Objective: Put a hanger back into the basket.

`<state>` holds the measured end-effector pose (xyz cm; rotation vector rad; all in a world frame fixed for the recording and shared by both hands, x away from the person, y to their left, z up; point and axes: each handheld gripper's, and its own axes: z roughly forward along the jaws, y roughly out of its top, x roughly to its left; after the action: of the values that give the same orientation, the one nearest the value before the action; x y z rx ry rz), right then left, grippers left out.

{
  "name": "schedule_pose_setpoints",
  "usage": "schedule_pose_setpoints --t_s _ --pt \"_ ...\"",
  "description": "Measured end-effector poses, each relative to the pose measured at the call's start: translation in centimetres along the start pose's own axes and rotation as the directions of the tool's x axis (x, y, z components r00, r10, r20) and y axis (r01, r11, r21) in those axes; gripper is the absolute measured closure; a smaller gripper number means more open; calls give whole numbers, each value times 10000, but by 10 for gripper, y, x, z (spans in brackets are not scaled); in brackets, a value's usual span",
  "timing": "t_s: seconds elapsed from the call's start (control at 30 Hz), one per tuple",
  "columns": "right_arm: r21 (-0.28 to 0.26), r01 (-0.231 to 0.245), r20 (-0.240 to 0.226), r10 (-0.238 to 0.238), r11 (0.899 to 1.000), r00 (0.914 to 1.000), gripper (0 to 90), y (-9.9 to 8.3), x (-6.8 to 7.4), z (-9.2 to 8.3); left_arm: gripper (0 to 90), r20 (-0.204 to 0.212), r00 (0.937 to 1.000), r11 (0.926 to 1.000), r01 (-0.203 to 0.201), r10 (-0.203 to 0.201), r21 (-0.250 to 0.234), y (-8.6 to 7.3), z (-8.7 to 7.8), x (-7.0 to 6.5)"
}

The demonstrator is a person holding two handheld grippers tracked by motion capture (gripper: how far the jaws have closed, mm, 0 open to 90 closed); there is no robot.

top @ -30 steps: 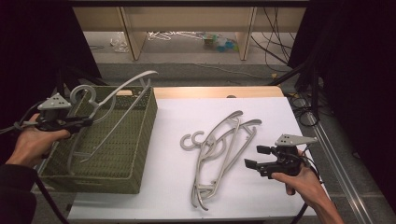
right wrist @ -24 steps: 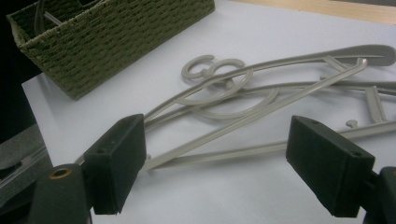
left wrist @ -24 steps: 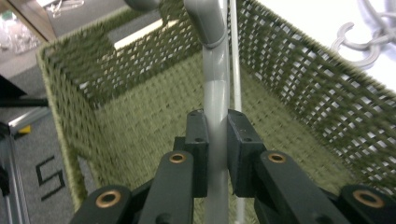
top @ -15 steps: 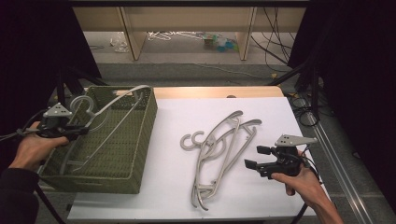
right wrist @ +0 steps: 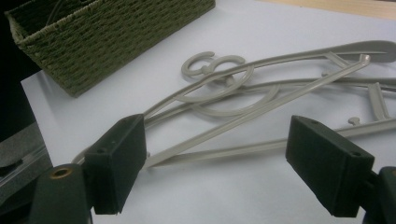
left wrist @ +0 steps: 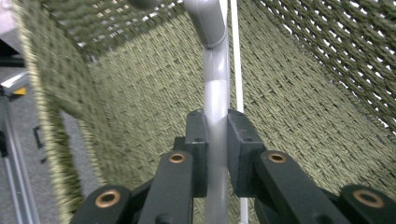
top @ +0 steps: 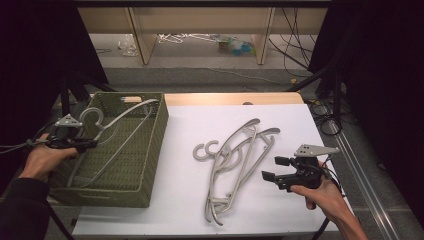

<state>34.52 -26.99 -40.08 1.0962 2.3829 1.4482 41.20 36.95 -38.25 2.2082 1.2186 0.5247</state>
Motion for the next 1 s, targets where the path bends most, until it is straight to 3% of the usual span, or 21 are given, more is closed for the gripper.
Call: schedule_pose_setpoints --t_s 0.13,0.3,0.4,0.47,0.5,0.53,0.6,0.63,0.77,0.83,0.93,0.97,1.0 --pt "-6 -15 -9 14 10000 10000 211 -1 0 0 794 30 9998 9994 212 -213 267 -2 11 2" --pt "63 -57 5 57 10000 10000 211 -2 -1 0 781 -565 9961 9967 699 -675 409 -6 19 6" --pt "46 -44 26 44 10000 10000 212 -2 -2 0 772 -684 9936 9949 923 -895 398 -7 22 6" --pt "22 -69 25 69 10000 10000 213 -2 -2 -1 759 -1015 9888 9924 1143 -1092 459 -8 21 8" --pt "57 -165 -6 166 9998 9999 213 -3 -2 -1 759 -1248 9871 9922 1089 -1008 601 -8 21 10" --pt "-47 -2 57 2 10000 10000 213 -3 -3 0 762 -1324 9856 9908 1151 -1050 717 -10 21 11" --pt "23 -72 46 72 10000 10000 213 -3 -2 -1 745 -1407 9822 9889 1346 -1247 630 -12 21 12" --pt "38 -58 40 58 10000 10000 213 -4 -2 -1 743 -1314 9781 9855 1667 -1613 316 -13 20 15" --pt "99 -95 66 95 9999 9999 213 -4 -2 -1 737 -1355 9788 9861 1606 -1536 421 -13 18 12" --pt "119 -112 -1 112 9999 9999 213 -4 -2 0 729 -1310 9808 9885 1491 -1447 248 -13 16 10" --pt "232 -97 54 96 9997 9999 213 -4 -2 0 687 -1435 9779 9883 1519 -1519 -106 -10 10 6" --pt "110 -121 7 121 9999 9999 213 -5 -2 2 682 -1198 9806 9873 1502 -1554 -514 -6 5 0" --pt "107 -129 17 129 9999 9999 213 -5 -2 2 665 -1036 9857 9903 1279 -1330 -549 -5 2 -3"
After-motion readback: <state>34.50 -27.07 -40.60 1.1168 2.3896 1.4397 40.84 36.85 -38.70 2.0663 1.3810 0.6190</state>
